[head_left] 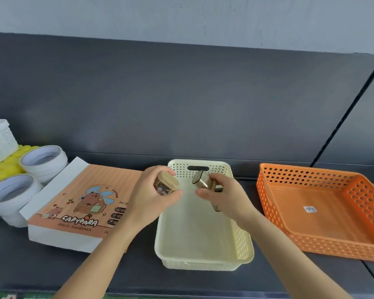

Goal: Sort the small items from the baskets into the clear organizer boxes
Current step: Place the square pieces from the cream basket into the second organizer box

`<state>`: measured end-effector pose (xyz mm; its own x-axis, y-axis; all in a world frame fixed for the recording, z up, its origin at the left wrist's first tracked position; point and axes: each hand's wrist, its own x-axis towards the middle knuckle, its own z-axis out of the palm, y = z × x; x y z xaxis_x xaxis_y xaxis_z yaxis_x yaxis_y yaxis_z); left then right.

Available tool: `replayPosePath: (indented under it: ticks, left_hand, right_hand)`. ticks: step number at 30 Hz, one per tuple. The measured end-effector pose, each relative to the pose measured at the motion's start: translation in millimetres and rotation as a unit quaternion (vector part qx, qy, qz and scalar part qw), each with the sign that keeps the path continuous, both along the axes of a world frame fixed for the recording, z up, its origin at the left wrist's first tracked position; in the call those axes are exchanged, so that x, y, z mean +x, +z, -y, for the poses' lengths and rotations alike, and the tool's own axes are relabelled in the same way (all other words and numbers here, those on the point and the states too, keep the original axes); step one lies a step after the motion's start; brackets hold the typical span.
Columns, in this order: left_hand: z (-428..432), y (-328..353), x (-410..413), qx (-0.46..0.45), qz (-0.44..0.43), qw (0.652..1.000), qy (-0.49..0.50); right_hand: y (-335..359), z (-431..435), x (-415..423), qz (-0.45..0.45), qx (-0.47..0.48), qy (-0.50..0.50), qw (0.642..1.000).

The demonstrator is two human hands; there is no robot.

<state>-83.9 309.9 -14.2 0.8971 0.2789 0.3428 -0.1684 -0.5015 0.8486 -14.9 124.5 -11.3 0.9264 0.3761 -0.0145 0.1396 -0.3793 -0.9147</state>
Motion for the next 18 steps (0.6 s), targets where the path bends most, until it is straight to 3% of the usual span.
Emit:
replayPosePath:
  ticks: [7, 18]
  left_hand:
    - [39.0, 3.7, 15.0, -0.110, 0.012, 0.991, -0.076]
    - [150.8, 13.3, 18.9, -0.151, 0.012, 0.965, -0.213]
  right_hand:
    - [8.0, 33.0, -22.0, 0.009, 0.095, -0.162, 0.982]
    - [11.6, 135.6, -72.4, 0.033, 0.176, -0.291, 0.940]
